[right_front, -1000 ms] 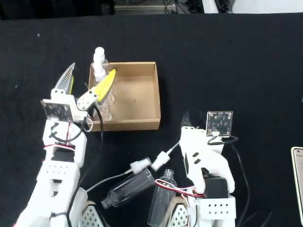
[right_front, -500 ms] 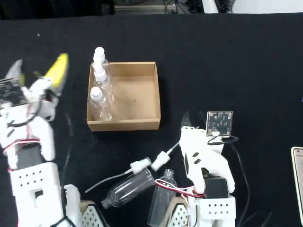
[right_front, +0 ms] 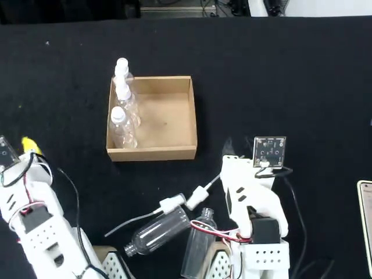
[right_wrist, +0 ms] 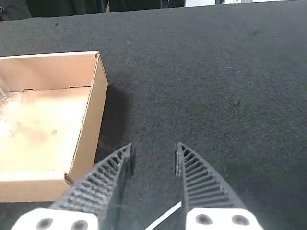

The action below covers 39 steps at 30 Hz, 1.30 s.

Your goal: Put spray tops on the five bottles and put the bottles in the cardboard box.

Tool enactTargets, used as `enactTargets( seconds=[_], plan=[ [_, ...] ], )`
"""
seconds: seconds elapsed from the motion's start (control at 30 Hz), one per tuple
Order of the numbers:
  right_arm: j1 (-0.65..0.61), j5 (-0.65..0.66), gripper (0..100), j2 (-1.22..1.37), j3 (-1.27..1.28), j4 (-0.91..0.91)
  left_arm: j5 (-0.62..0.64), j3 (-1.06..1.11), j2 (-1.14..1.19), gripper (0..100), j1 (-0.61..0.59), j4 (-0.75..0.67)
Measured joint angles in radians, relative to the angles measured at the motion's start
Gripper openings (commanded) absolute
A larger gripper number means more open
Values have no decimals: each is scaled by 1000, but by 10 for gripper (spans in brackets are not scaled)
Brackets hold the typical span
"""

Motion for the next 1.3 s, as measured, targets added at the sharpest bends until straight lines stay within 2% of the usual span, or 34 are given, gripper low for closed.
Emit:
enactTargets(
  seconds=[0.07, 0.17, 0.33, 0.43, 0.57, 0.67, 0.87, 0.93, 1.1, 1.3],
  plan=[
    [0, 0, 113, 0, 0, 0, -9, 6, -83, 246, -9, 60],
    [0, 0, 113, 0, 0, 5, -80, -14, -206, 245, 0, 242],
    [0, 75, 113, 0, -121, 149, -141, -91, -348, 245, 103, 632],
    [0, 120, 113, 0, -215, 230, -146, -95, -361, 245, 149, 749],
    [-84, 239, 114, 0, -285, 287, -72, -95, -362, 245, 160, 798],
    [-207, 350, 114, 20, -368, 359, 20, -89, -364, 245, 160, 801],
    [-442, 517, 116, 339, -646, 606, 58, -75, -364, 245, 109, 801],
    [-534, 571, 155, 463, -744, 701, 64, -60, -362, 245, 74, 801],
    [-755, 621, 336, 750, -873, 845, 68, -55, -362, 245, 6, 801],
    [-934, 631, 357, 951, -882, 845, 98, -55, -362, 245, -109, 764]
  ],
)
